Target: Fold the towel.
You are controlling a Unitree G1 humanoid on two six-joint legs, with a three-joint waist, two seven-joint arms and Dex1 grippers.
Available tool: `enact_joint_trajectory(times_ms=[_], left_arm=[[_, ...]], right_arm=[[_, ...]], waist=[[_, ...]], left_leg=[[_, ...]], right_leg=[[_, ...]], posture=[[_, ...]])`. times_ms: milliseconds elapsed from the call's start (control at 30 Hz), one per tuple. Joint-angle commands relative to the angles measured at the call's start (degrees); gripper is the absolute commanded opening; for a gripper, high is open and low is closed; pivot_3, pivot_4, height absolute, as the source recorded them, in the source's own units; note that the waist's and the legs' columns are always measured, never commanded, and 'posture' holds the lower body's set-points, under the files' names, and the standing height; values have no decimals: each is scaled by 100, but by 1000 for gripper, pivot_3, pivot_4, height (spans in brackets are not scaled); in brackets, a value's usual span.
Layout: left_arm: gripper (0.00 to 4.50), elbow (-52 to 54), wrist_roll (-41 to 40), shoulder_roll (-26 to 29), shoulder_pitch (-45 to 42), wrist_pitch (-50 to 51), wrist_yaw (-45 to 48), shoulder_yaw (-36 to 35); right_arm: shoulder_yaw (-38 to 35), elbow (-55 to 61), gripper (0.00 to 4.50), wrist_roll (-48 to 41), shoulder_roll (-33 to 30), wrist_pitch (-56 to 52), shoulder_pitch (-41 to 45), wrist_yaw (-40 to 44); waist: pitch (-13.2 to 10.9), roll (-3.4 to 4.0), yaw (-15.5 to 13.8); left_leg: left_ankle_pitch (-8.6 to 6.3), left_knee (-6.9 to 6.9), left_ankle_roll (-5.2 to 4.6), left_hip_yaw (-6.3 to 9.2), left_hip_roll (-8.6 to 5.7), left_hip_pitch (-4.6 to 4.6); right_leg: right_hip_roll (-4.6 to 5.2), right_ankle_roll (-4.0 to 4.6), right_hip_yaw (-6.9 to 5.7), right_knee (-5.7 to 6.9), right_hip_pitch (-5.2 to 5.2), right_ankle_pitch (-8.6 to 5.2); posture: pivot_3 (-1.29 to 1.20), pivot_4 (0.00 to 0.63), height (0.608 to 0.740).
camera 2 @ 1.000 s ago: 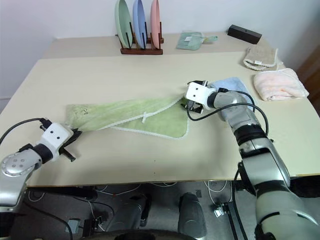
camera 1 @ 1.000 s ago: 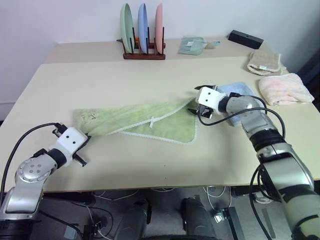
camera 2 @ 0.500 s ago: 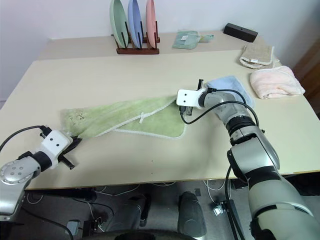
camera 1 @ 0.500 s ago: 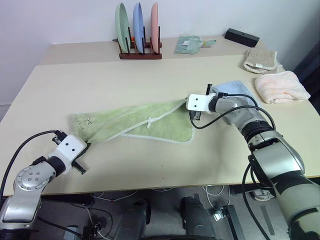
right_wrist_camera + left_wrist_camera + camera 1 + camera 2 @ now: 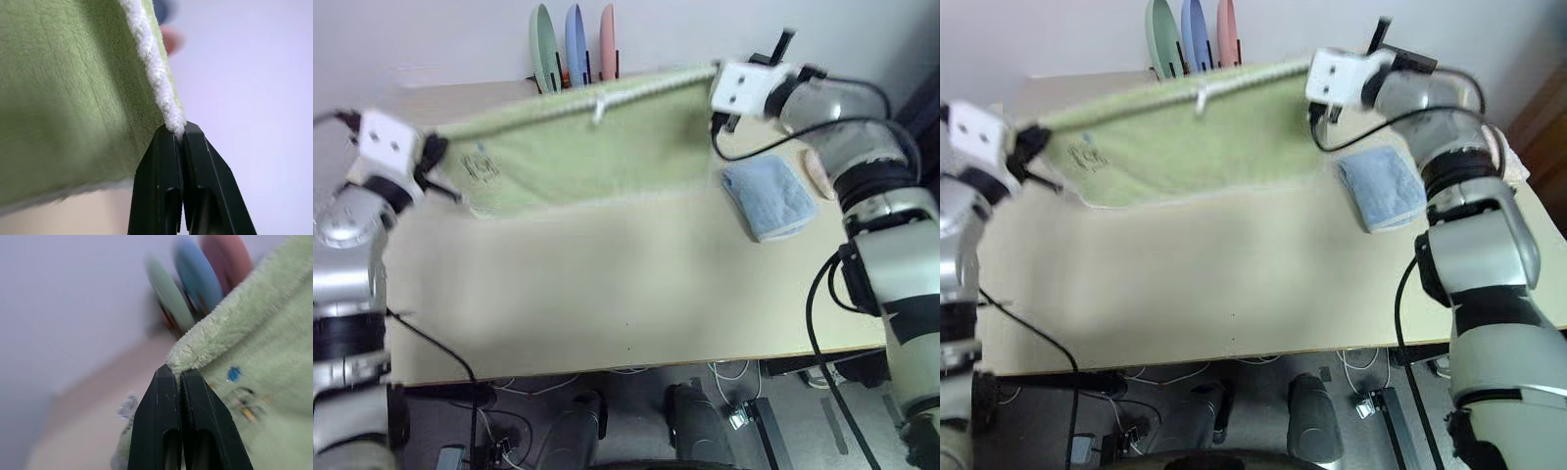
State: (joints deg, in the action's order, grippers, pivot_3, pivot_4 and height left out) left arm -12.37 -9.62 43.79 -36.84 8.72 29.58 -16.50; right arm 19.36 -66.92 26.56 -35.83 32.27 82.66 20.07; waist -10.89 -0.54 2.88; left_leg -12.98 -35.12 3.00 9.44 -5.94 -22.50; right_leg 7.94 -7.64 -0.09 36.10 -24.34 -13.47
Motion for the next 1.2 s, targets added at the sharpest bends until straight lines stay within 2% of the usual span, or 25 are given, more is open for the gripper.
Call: enact_joint_trajectory(times_ms=[33, 133, 233, 300, 433, 567, 733, 833, 967, 1200], left_arm=[[0, -278, -21, 257, -296, -231, 201, -59], [0, 87, -125, 439, 146, -184, 641, -43], [0, 1091, -511, 637, 1385, 355, 1231, -320], [0, 1883, -803, 717, 2390, 723, 1576, -580], [0, 3037, -1083, 846, 3981, 1364, 1994, -1013], [0, 3832, -1223, 959, 5423, 1900, 2470, -1611], [0, 4299, -1482, 1023, 6182, 2267, 2896, -2083], [0, 4220, -1404, 1066, 6139, 2239, 2880, -1971], [0, 3793, -1362, 1012, 5629, 2130, 2694, -1600], [0, 2282, -674, 961, 4221, 1331, 2264, -558]], right_arm=[[-299, 254, 30, -313, -204, 212, 113, 365], [-489, 789, 30, -866, -252, 358, -321, 1342], [-592, 2379, 30, -1835, -530, -106, -1563, 2972], [-625, 3579, 30, -2318, -863, -792, -2500, 3724], [-841, 5462, 30, -2970, -1375, -2143, -3898, 4464], [-1163, 7040, 30, -3752, -2184, -3525, -5158, 5190], [-1577, 8017, 30, -4405, -3026, -4462, -6090, 5851], [-1538, 8020, 30, -4358, -2983, -4504, -6078, 5853], [-1188, 7364, 30, -3842, -2474, -4166, -5425, 5596], [-352, 4767, 30, -2506, -1168, -2920, -3634, 5051]], waist=[[0, 1, 44], [-1, 2, 130], [0, 1, 172], [-1, 1, 153], [-13, 11, 78], [-12, 11, -25], [-11, 2, -174], [-10, -1, -212], [-9, -4, -208], [-9, -8, -186]], left_leg=[[-1, 2, 2, -4, 0, -1], [-4, 9, -1, -13, 0, -1], [-9, 9, -7, -21, 14, 0], [-27, 3, -32, -24, 31, -4], [-37, -9, -39, -36, 56, -9], [-40, -9, -41, -58, 70, 9], [-43, -24, -45, -120, 90, 9], [-46, -35, -48, -138, 93, 10], [-48, -44, -52, -142, 94, 8], [-48, -43, -51, -144, 86, 9]], right_leg=[[0, -1, 3, -3, -1, -1], [2, -6, 10, -3, -4, -3], [-6, -6, 19, -2, -9, -3], [-16, -6, 21, 0, -11, -3], [-26, 2, 33, 9, -22, 1], [-33, 13, 44, 6, -11, 5], [-29, 36, 61, -1, -7, -9], [-29, 39, 66, -3, -4, -8], [-30, 39, 66, -3, -3, -6], [-35, 20, 67, -3, -8, 12]], posture=[[0, 150, 740], [0, 150, 740], [0, 150, 740], [0, 150, 740], [0, 150, 740], [0, 150, 740], [0, 150, 740], [0, 150, 740], [0, 150, 740], [0, 150, 740]])
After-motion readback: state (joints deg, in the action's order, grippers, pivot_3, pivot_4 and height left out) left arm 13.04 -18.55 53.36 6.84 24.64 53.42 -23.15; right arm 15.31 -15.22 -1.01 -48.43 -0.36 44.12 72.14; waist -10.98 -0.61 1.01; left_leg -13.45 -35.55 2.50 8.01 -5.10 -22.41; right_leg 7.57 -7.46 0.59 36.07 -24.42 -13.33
